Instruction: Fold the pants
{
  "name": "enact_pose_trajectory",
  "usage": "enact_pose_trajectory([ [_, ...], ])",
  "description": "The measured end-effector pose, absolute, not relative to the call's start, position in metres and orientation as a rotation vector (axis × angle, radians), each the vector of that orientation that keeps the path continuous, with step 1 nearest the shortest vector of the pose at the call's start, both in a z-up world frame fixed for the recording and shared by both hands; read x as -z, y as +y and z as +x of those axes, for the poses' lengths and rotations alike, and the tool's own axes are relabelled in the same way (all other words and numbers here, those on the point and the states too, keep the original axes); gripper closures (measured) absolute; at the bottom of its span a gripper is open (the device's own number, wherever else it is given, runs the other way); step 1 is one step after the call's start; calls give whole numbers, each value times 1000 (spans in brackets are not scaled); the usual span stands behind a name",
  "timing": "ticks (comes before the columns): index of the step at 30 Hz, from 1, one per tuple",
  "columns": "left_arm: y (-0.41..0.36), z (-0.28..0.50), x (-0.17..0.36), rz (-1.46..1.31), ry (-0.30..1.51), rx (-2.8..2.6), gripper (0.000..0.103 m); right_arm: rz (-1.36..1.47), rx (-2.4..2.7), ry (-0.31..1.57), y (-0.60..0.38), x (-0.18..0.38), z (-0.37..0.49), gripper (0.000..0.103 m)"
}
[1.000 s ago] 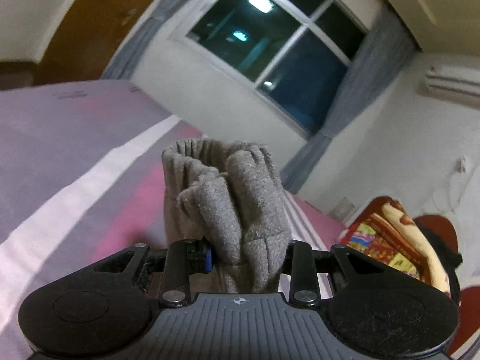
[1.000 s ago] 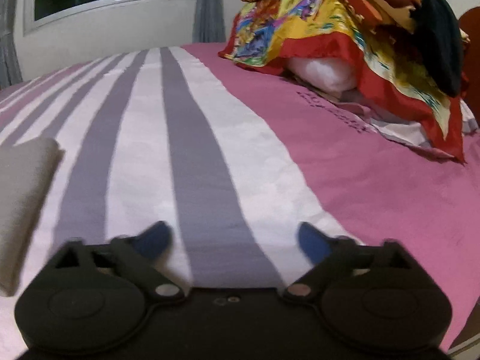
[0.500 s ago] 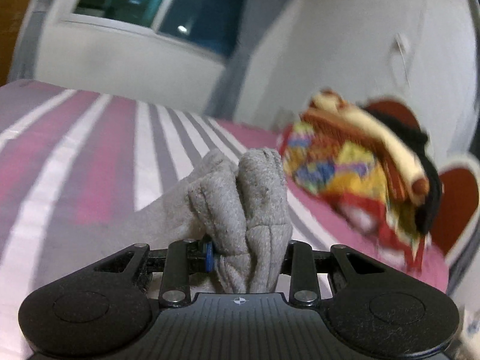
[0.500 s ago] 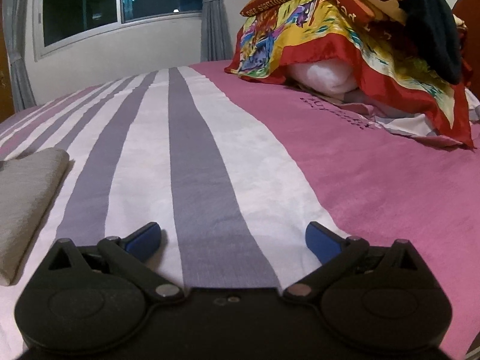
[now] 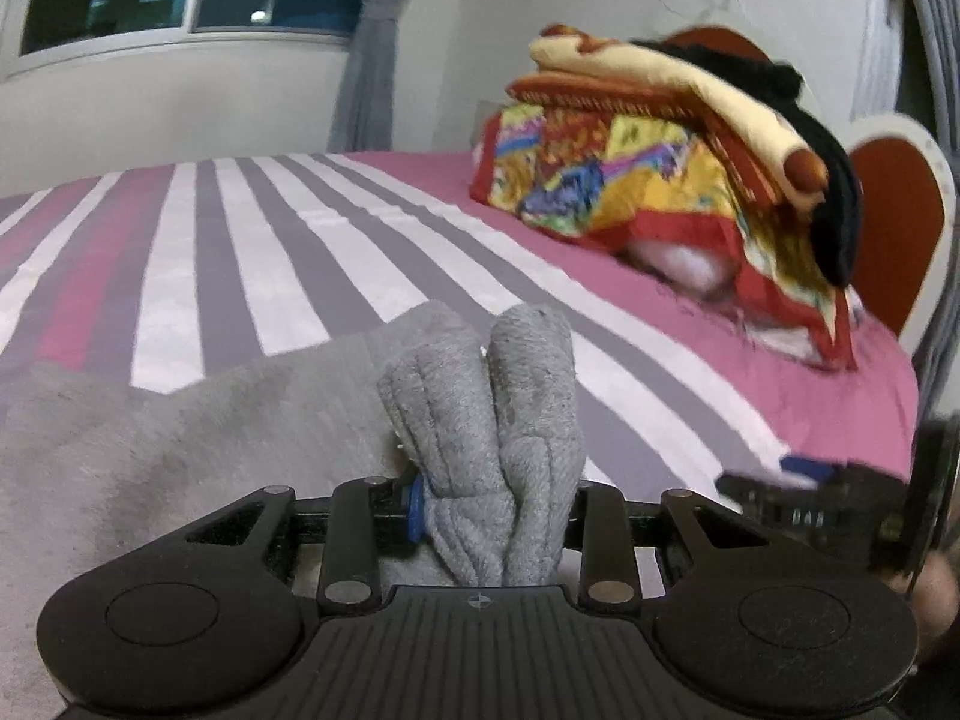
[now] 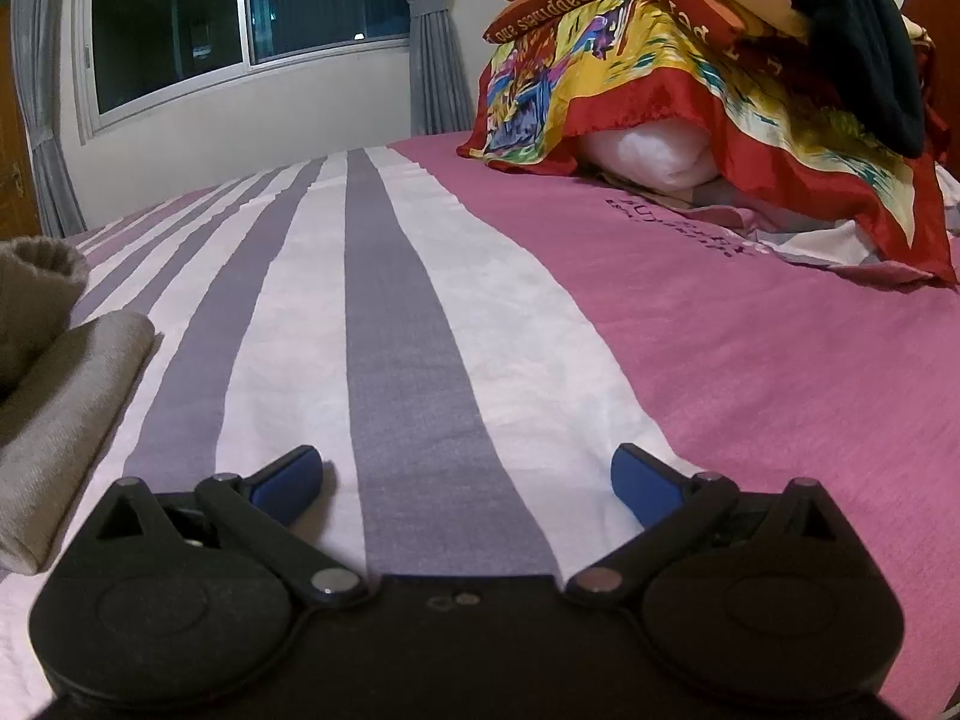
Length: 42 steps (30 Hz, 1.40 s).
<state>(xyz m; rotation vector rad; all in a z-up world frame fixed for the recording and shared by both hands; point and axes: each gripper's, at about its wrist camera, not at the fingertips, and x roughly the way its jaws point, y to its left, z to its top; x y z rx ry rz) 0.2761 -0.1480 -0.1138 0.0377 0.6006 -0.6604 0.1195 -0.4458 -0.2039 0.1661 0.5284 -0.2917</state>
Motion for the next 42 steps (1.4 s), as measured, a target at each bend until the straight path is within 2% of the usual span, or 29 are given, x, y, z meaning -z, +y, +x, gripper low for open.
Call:
enact_pose_trajectory([
  [1,-156,278,118,45,609,667,71,167,291,527,-446,204,119,0],
  [2,-163,277,122,66,621,682,65,167,291,526,-446,204,119,0],
  [4,-177,277,132,107,658,734,40,170,290,524,-446,204,119,0],
  [5,-183,279,135,105,685,774,18,172,289,524,-447,205,119,0],
  [6,-188,277,136,97,700,816,11,171,289,527,-447,205,120,0],
  [9,-185,269,122,119,654,802,11,165,292,535,-446,204,121,0],
  [12,-140,255,97,70,574,726,11,152,288,591,-446,198,125,1],
  [14,-95,237,88,56,514,620,11,168,270,605,-441,178,120,22],
  [15,-68,227,88,46,497,559,11,203,232,572,-435,165,110,36],
  [16,-45,218,90,33,487,508,11,232,204,562,-426,157,103,32],
  [18,9,197,103,-2,515,413,11,371,82,571,-411,144,95,32],
  [21,51,175,127,-14,587,344,11,523,-47,573,-386,141,94,31],
  [23,59,165,139,14,606,334,11,578,-101,621,-366,147,104,24],
  [26,54,162,149,53,605,350,11,605,-128,644,-342,154,112,26],
  [29,47,168,152,52,582,354,11,618,-114,653,-330,158,118,20],
  [32,45,183,152,39,567,303,11,622,-93,649,-328,157,125,20],
  [33,50,189,154,37,568,269,11,628,-93,651,-329,157,125,22],
  [34,57,192,156,19,564,250,11,633,-89,651,-328,157,126,29],
  [36,72,196,164,-35,576,258,11,614,-84,662,-325,157,130,38],
  [40,69,196,174,-15,559,263,10,607,-96,686,-312,159,145,38],
  [42,67,194,176,-10,539,256,10,583,-93,698,-301,159,157,42],
])
